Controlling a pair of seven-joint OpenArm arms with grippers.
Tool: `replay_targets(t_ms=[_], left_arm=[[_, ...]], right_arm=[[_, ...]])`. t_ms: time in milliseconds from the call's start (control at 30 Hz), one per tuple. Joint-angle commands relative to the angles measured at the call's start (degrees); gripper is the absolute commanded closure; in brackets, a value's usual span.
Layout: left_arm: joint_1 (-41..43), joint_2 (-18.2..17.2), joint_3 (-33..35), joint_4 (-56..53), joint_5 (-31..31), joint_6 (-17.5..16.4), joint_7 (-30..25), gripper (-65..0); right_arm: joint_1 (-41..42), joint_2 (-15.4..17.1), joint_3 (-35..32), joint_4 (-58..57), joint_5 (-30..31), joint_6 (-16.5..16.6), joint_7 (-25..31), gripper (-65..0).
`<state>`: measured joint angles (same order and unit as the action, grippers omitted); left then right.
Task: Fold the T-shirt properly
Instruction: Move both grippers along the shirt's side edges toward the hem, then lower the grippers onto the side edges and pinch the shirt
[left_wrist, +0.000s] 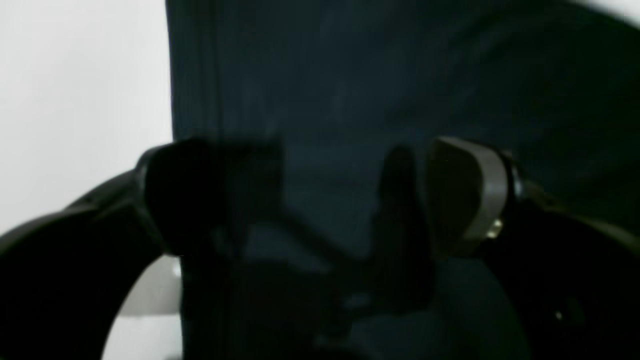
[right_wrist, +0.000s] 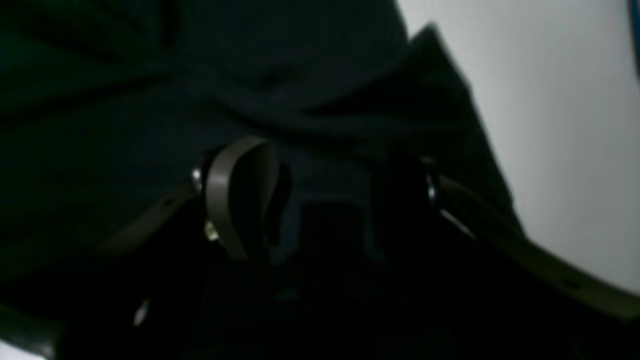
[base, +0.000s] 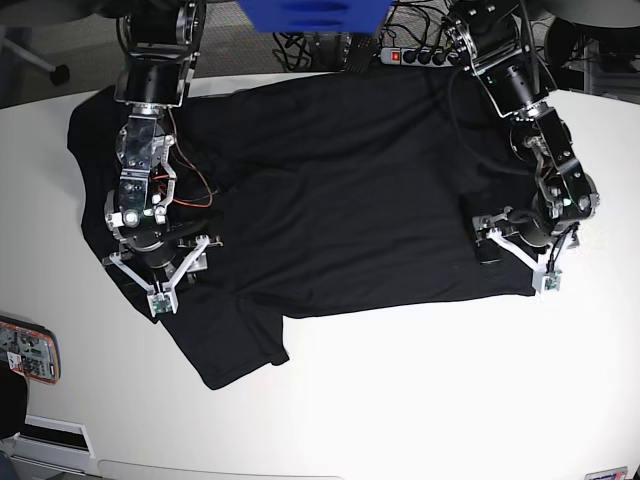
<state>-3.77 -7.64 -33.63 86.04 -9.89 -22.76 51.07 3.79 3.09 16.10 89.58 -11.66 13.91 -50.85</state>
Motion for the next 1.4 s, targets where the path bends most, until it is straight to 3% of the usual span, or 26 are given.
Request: replay_targets(t_ms=[0, 133, 300, 467, 667, 833, 1167, 1267, 1367], left_arm=[[0.6, -1.1, -0.1, 1.6, -0.4, 0.0, -2.0, -65.0], [3.8, -2.1, 0.0, 2.8, -0.4, 0.0, -8.3, -65.0], [3.7, -5.5, -0.3, 2.3, -0.4, 0.0, -8.5, -65.0], [3.7, -9.7, 0.0, 2.0, -0.4, 0.0, -8.5, -65.0], [3.6, -12.3, 0.2, 1.8, -0.4, -0.1, -8.4, -65.0], [1.5, -12.4, -0.4, 1.7, -4.4, -0.1, -8.4, -65.0], [0.6, -12.4, -0.3, 2.1, -5.2, -0.4, -8.6, -65.0], [0.5, -12.4, -0.3, 1.8, -6.0, -3.9, -8.5, -65.0], [0.5, -12.4, -0.3, 1.7, -6.9, -5.2, -8.5, -65.0]], right_arm=[[1.2, 0.4, -0.1, 2.0, 0.4, -0.2, 1.2, -37.4], [1.1, 0.4, -1.5, 4.2, 0.4, -0.2, 1.2, -37.4], [1.1, 0.4, -5.6, 7.3, 0.4, -0.2, 1.0, -37.4], [1.1, 0.4, -8.5, 9.7, 0.5, -0.2, -3.4, -37.4], [1.1, 0.4, -8.9, 11.6, 0.5, -0.2, -3.9, -37.3], [1.1, 0.4, -8.9, 11.6, 0.5, -0.2, -3.9, -37.3], [1.1, 0.4, -8.9, 11.5, 0.6, -0.2, -3.9, -37.3], [1.1, 0.4, -8.9, 11.5, 0.6, -0.2, -3.9, -37.3], [1.0, 0.4, -8.9, 11.5, 0.6, -0.2, -3.9, -37.3]])
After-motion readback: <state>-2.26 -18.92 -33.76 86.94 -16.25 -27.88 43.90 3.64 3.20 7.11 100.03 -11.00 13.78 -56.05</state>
